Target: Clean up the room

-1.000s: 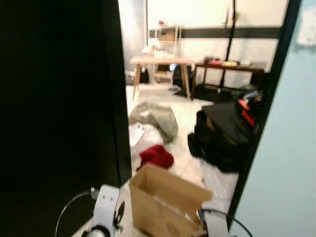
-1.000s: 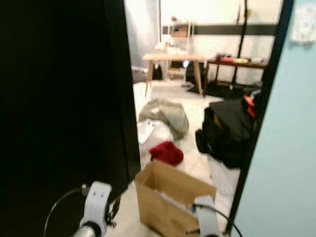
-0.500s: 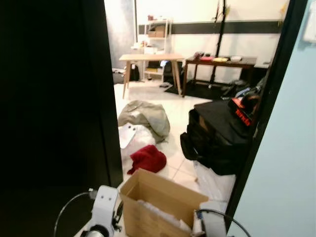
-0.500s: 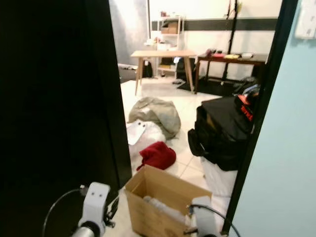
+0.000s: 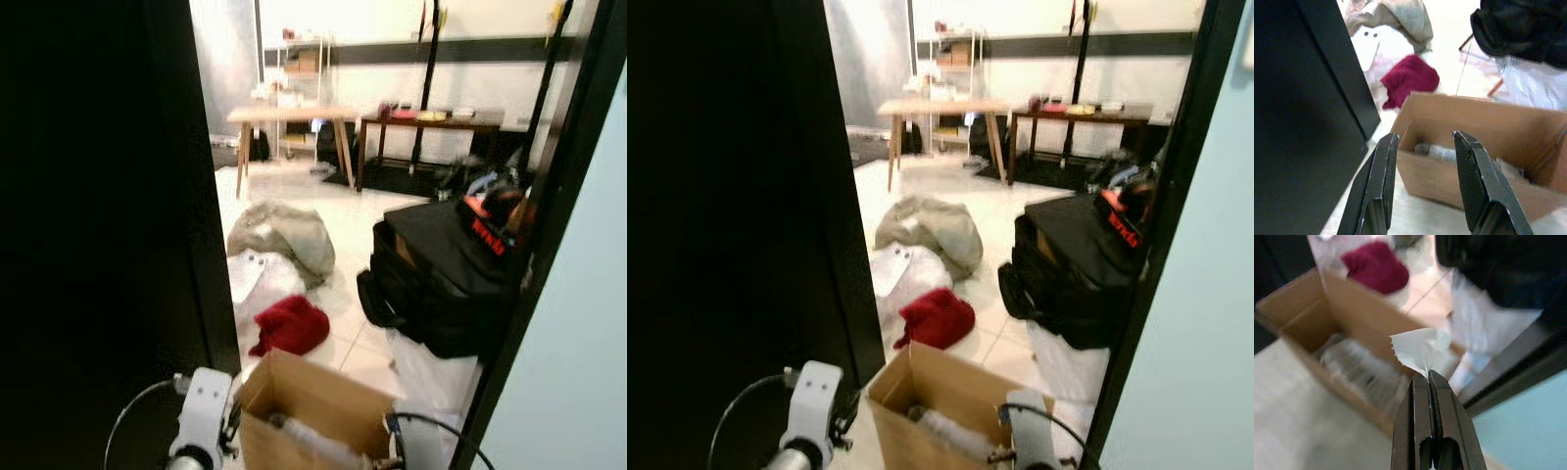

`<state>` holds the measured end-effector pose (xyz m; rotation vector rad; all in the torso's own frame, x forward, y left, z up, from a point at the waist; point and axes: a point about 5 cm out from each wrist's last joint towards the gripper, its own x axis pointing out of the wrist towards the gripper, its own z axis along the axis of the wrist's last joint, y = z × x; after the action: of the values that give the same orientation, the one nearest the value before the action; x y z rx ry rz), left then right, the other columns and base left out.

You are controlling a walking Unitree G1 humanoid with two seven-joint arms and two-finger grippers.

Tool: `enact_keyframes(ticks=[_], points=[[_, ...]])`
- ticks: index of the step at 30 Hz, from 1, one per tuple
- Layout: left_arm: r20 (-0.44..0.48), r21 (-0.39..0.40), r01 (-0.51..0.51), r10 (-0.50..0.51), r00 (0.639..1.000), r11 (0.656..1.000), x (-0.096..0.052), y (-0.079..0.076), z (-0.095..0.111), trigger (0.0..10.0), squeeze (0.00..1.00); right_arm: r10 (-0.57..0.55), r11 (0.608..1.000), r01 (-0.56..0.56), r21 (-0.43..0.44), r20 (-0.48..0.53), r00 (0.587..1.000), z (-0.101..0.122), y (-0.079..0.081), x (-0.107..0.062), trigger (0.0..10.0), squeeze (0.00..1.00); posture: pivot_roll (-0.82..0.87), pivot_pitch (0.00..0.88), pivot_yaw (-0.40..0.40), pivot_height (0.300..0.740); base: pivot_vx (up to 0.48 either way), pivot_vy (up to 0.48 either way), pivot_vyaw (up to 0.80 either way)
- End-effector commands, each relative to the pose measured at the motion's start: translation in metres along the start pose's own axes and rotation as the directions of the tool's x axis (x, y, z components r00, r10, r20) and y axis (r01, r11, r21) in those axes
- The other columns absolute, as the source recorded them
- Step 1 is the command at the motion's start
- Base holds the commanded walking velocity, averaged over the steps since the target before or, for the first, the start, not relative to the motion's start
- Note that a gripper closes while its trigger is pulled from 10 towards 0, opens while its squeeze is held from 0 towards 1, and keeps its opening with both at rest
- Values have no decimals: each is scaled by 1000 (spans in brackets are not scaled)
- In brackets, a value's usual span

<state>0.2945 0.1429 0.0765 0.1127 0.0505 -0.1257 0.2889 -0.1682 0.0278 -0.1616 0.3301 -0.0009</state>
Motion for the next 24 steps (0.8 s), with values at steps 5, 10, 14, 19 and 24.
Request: enact_keyframes(ticks=[5, 10, 14, 19, 24], points=[[-23, 7, -14, 14, 1000, 1000, -3, 7, -5, 10000, 0, 19, 1000, -18, 20, -21, 1000, -5, 9, -2, 10000, 0, 17, 71, 9, 740, 289, 0, 0], [-22, 7, -12, 12, 1000, 1000, -3, 6, -5, 10000, 0, 19, 1000, -18, 21, -22, 1000, -5, 9, -2, 10000, 0, 16, 73, 10, 740, 289, 0, 0], [-22, 7, -12, 12, 1000, 1000, -3, 6, -5, 10000, 0, 19, 1000, -18, 21, -22, 1000, -5, 9, -2, 10000, 0, 16, 74, 9, 740, 291, 0, 0], [-23, 6, -10, 10, 1000, 1000, -3, 6, -5, 10000, 0, 17, 1000, -17, 21, -22, 1000, -5, 9, -2, 10000, 0, 16, 73, 10, 740, 289, 0, 0], [-22, 6, -7, 7, 1000, 1000, -3, 6, -5, 10000, 0, 16, 1000, -15, 23, -22, 1000, -5, 9, -2, 10000, 0, 15, 73, 12, 740, 289, 0, 0]])
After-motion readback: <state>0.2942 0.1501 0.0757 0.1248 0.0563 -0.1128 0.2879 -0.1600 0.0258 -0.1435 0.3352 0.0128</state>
